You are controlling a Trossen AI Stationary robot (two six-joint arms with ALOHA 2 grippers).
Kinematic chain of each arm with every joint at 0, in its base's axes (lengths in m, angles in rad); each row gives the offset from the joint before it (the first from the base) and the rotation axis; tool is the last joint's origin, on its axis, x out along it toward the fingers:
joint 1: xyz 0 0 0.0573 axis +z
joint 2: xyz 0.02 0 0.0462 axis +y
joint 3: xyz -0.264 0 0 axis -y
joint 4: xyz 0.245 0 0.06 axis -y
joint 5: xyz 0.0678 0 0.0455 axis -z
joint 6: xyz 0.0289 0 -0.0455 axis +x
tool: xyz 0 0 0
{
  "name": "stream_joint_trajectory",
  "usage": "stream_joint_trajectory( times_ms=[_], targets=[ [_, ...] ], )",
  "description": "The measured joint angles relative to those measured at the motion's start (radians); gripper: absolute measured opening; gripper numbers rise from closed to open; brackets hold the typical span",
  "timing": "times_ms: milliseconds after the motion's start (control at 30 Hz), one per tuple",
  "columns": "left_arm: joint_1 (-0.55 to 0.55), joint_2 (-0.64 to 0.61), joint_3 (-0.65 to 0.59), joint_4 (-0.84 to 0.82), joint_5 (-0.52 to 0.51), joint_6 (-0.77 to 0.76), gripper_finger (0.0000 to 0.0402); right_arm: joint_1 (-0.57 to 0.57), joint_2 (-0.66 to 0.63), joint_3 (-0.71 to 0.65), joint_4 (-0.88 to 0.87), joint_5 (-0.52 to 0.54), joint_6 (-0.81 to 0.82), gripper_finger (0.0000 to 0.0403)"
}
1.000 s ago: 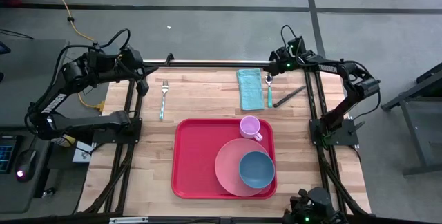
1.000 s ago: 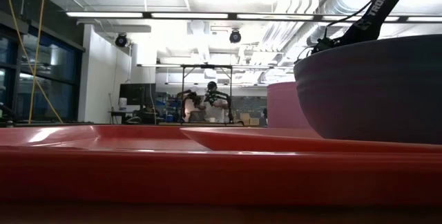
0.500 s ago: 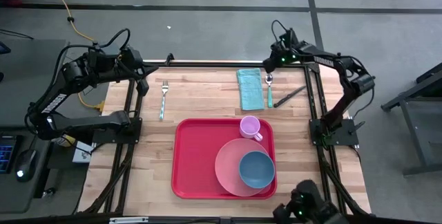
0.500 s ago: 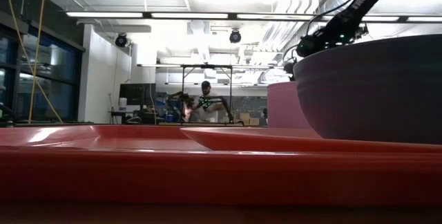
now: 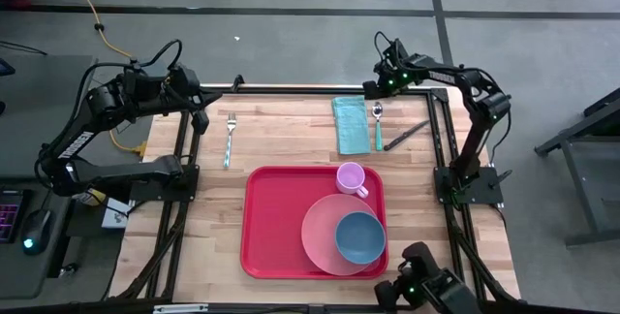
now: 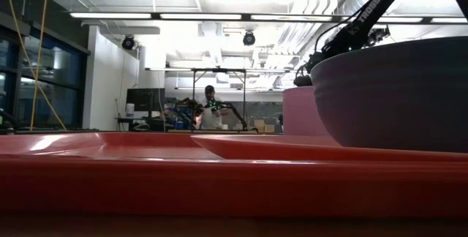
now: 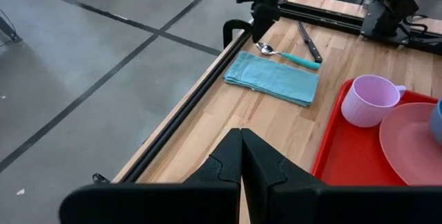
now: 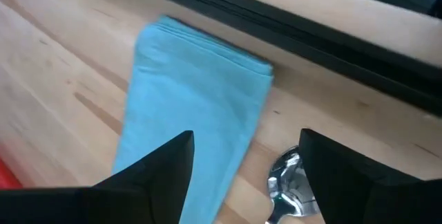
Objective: Set up tray
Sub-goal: Put the blue napkin on the red serving tray to the left side of the pink plate
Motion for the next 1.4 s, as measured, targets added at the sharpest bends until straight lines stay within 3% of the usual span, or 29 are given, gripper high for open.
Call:
stream_joint_trajectory(
  times_ms=[1400],
  targets=[
    [0.000,0.000,0.000,-0.030,0.002,0.000,0.0035,0.035,0.115,-0.001,0.132,-0.054,0.157,0.0242]
  ],
)
